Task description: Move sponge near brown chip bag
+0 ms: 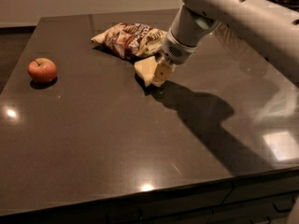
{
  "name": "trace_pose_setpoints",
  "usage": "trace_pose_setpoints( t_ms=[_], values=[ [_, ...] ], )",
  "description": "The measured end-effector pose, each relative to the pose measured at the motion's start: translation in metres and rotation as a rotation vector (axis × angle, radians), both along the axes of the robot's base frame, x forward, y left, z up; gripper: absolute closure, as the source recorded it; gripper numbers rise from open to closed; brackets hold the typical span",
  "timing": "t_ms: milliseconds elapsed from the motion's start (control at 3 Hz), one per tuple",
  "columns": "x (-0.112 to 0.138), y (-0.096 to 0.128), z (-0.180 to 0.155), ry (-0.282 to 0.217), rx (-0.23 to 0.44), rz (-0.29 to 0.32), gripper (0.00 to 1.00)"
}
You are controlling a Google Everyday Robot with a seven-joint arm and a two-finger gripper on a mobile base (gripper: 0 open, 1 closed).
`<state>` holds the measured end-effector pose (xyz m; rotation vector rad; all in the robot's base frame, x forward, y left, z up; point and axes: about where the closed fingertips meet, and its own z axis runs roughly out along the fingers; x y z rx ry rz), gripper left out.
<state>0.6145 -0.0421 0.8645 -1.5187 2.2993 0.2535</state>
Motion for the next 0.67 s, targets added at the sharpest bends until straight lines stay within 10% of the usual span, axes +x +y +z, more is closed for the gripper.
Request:
trace_pose_setpoints(
  t_ms=[667],
  values=[
    [-0.0003, 0.002, -0.0025, 0.004, -0.001, 0.004, 0.0]
  ],
)
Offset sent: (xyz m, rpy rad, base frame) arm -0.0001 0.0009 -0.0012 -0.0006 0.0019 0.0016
